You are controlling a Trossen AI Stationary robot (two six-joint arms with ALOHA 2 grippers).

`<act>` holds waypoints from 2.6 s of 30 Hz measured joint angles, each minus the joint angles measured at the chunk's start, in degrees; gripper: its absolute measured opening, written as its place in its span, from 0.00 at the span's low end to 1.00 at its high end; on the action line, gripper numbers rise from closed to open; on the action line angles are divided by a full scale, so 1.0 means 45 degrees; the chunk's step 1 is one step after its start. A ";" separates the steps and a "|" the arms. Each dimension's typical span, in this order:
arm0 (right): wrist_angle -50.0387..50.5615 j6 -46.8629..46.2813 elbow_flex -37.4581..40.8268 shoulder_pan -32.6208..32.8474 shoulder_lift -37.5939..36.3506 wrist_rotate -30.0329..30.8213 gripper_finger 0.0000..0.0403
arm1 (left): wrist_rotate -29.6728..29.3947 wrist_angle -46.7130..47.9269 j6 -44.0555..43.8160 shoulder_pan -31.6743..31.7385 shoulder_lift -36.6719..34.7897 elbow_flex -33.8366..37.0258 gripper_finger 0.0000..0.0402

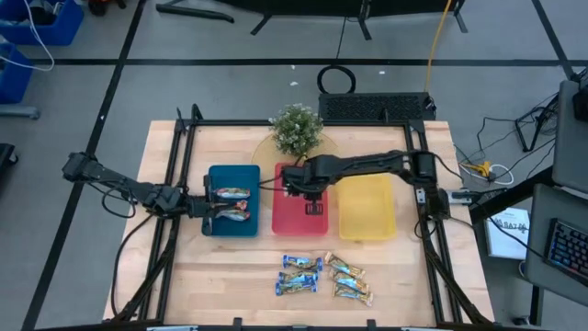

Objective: Pick and place Granola Bars by type
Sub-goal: Put the right yellow granola bar into the red bin, then put the bottom yellow granola bar into the red bin

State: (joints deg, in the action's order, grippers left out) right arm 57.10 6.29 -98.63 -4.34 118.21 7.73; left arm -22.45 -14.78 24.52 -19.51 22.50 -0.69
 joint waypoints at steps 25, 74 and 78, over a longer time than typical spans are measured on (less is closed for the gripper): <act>0.0250 -0.0900 0.0007 0.0284 0.0925 0.0162 0.34 | -0.0021 -0.0018 -0.0046 0.0000 -0.0004 0.0000 0.06; 0.2107 -1.3930 -0.0578 0.8711 -0.0263 -0.3030 0.39 | -0.0021 -0.0265 -0.0271 0.0000 0.0000 0.0000 0.06; 0.1885 -1.4648 -0.0573 0.9637 -0.0261 -0.3312 0.38 | -0.0017 -0.0272 -0.0486 0.0000 0.0000 0.0000 0.06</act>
State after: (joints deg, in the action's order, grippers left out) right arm 65.58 -59.62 -101.21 39.03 117.04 -7.18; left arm -22.52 -16.00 22.34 -19.51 22.50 -0.69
